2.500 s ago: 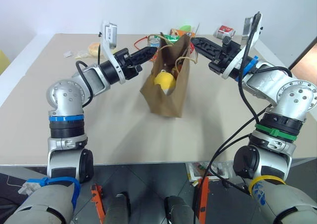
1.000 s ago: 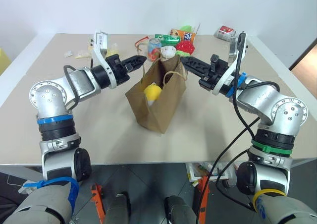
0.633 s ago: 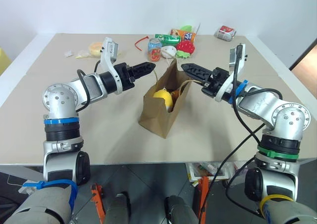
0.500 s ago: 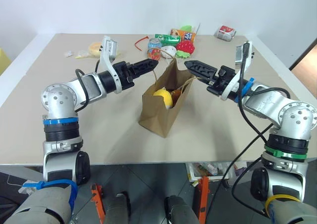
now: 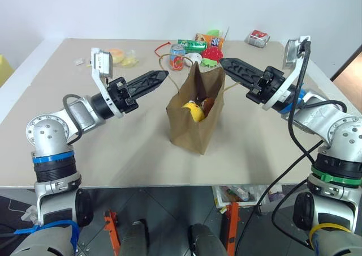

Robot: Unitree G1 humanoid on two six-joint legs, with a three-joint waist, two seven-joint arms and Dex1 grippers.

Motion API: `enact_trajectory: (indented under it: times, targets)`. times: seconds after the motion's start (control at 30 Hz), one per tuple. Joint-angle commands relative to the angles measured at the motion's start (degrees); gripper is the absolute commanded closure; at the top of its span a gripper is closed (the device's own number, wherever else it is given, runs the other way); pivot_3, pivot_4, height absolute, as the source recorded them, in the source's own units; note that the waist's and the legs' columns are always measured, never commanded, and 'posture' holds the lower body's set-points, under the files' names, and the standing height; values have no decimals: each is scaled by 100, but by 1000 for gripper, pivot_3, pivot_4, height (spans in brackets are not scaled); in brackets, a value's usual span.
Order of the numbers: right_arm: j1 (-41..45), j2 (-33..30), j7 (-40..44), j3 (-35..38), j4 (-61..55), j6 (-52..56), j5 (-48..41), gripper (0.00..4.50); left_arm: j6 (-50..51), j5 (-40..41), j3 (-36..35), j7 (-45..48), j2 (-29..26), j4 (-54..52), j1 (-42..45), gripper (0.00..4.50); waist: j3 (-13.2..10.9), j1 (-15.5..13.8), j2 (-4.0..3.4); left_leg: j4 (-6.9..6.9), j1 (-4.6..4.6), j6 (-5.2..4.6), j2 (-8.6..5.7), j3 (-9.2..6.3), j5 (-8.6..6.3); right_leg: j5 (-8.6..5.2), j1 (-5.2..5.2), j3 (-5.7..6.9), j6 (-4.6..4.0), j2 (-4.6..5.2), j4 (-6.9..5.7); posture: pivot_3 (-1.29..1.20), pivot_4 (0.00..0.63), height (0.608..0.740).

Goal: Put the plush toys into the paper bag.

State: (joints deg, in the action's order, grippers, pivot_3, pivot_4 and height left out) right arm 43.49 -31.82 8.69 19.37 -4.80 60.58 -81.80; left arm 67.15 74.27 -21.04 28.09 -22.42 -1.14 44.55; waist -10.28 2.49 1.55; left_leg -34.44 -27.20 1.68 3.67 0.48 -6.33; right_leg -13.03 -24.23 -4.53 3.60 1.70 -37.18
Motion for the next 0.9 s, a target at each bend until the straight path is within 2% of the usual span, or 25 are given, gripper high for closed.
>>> enact_trajectory:
  times: [0.03,0.27,0.5,0.67,0.9]
  targets:
    - [69,-84,-2,90,-172,-94,-5,275,-172,126,28,71,-36,-199,153,73,0,2,0,0,1,-1,0,0,1,0,0,0,0,-1,0,0,150,740]
    - [-31,-389,166,-146,-245,192,264,275,-217,210,81,13,-57,-173,263,73,0,3,0,0,0,-7,0,0,4,-1,-1,-1,-2,-1,0,0,150,740]
    - [-607,-1416,1780,-965,-942,86,1514,275,-215,356,88,-28,-40,-225,252,73,0,-2,0,2,1,-7,0,0,4,-15,-2,-1,-13,-1,0,0,150,740]
    - [-677,-1687,2563,-853,-840,-195,1900,275,-223,479,94,-70,-46,-294,183,73,0,-3,1,-1,2,-7,0,1,4,-17,-1,-2,-3,-1,0,0,150,740]
    - [-529,-1575,2812,-425,-544,-229,1749,275,-227,632,127,-159,-33,-421,12,73,0,-2,1,-7,5,-6,-1,1,5,-9,0,-3,-9,0,0,0,150,740]
